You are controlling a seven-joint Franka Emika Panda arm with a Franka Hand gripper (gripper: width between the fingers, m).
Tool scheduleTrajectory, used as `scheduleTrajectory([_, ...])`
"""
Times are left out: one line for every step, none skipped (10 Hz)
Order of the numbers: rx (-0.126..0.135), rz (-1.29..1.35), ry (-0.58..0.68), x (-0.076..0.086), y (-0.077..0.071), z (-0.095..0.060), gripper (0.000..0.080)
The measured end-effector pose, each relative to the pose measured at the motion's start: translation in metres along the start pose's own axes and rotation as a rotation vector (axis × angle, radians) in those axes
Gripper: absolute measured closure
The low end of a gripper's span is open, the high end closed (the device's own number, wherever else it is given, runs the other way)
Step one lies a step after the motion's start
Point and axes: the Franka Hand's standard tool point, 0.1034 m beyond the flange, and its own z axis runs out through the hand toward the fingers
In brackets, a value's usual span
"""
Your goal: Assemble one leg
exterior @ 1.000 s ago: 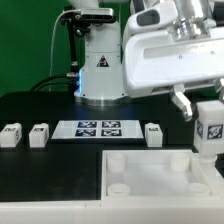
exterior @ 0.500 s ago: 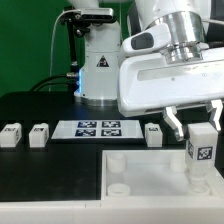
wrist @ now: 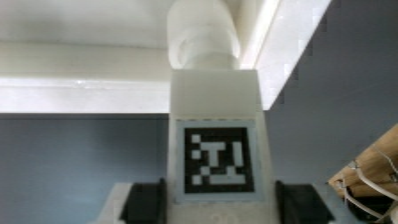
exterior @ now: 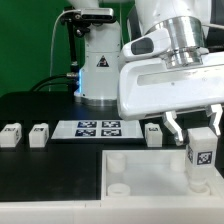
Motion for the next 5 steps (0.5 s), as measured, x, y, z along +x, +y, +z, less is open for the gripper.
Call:
scheduleTrajectory([0.001, -0.001, 0.001, -0.0003, -0.0012, 0.0019, 0.0507])
scheduleTrajectory([0.003, -0.001, -0.006, -0.0036, -0.0022, 0.0040, 0.0507])
scheduleTrajectory([0.003, 0.000, -0.010, -0.0058, -0.0021, 0.0054, 0.0507])
scheduleTrajectory([0.002, 0.000, -0.009, -0.0064, -0.0020, 0.0059, 0.0507])
scheduleTrajectory([0.001, 0.000, -0.001, -0.0075, -0.0023, 0.0057, 0.0507])
